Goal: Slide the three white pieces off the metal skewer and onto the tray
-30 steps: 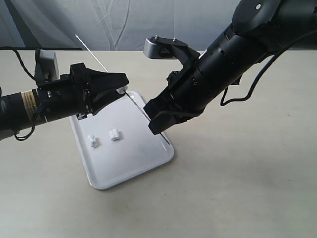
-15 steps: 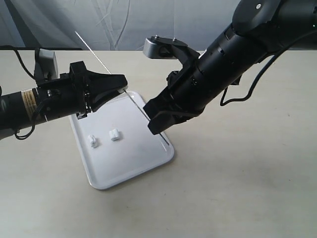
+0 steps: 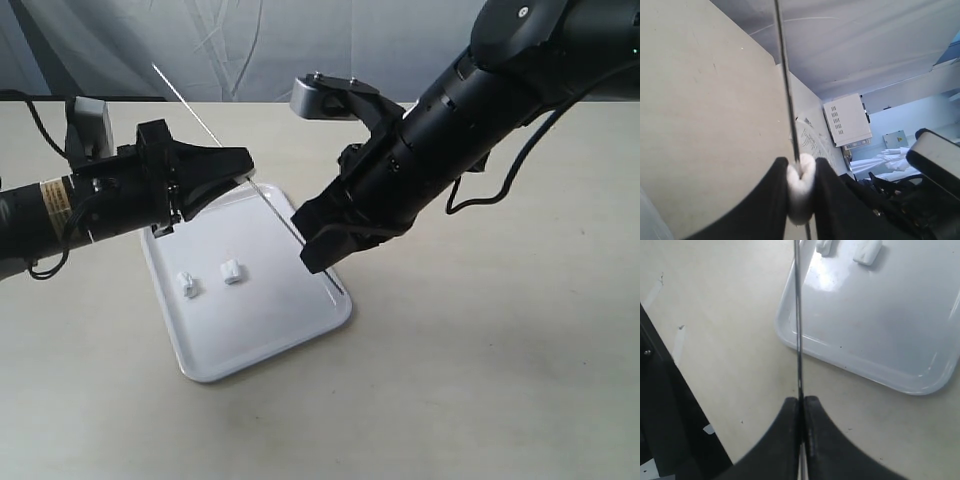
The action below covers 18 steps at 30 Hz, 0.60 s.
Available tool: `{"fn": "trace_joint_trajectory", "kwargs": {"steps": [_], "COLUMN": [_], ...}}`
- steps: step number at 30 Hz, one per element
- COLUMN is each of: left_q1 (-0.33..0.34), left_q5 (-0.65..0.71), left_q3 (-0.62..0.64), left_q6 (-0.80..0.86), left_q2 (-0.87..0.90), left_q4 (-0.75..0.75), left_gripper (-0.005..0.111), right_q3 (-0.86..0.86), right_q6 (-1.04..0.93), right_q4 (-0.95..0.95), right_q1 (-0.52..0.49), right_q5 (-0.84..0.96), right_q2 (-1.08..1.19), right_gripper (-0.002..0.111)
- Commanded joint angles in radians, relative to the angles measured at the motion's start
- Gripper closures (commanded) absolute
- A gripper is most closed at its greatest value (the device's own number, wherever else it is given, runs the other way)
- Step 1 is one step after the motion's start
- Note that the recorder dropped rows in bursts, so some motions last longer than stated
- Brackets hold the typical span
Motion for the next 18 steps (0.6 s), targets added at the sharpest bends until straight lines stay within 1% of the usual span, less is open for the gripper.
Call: {"fn": "trace_joint_trajectory", "kwargs": {"steps": [1, 11, 18], "left_q1": [0.066, 0.238, 0.316], "left_q5": [-0.011, -0.011, -0.011], "left_q3": [-0.009, -0.009, -0.009], "left_q6": [0.011, 0.000, -0.014], "left_q2": [-0.004, -0.006, -0.006], "left_q4": [-0.049, -0.042, -0.034], "left_gripper": [0.091, 0.091, 0.091], "right_q3": [0.003, 0.003, 0.003], "right_q6": [-0.008, -0.006, -0.008], "right_q4": [-0.034, -0.061, -0.071], "right_q1": [0.001, 0.001, 0.001], "right_q5": [0.062, 0.111, 0.134], "right_q2": [-0.006, -0.008, -0.008], "right_gripper": [0.109, 0.109, 0.109]}}
